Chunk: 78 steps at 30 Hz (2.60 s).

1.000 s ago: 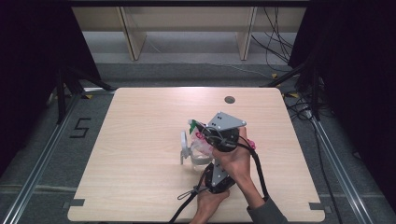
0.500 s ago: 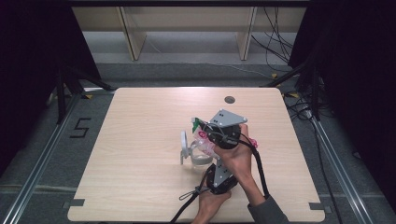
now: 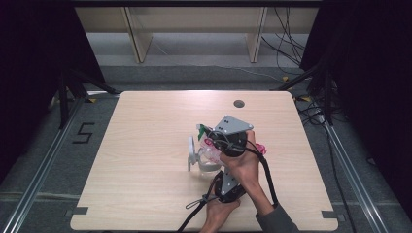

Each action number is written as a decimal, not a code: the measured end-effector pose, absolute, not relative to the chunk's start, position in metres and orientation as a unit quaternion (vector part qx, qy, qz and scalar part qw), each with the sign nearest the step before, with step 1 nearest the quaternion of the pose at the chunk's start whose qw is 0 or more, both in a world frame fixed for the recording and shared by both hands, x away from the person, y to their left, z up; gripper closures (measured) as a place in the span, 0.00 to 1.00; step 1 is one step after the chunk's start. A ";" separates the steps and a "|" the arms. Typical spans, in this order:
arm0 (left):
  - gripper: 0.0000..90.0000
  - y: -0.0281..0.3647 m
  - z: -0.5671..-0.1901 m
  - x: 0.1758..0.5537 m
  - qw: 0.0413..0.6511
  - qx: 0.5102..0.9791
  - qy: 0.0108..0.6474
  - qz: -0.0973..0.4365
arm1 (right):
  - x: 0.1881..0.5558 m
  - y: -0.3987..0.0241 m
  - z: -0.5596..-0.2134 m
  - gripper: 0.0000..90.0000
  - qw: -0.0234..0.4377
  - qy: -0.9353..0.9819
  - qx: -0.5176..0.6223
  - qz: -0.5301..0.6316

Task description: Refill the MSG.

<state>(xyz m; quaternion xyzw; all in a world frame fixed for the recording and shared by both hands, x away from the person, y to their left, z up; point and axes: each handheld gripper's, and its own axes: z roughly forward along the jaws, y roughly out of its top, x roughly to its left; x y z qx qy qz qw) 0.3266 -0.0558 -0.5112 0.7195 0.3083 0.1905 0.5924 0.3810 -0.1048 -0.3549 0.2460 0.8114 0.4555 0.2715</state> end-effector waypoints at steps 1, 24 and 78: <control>0.84 -0.055 -0.511 0.326 0.591 0.722 0.307 0.190 | 0.381 -0.103 -0.356 1.00 0.270 0.812 0.247 0.454; 0.85 -0.057 -0.510 0.326 0.583 0.729 0.298 0.201 | 0.379 -0.101 -0.356 1.00 0.276 0.813 0.242 0.451; 0.84 -0.059 -0.509 0.328 0.595 0.721 0.296 0.199 | 0.380 -0.099 -0.355 1.00 0.278 0.813 0.237 0.453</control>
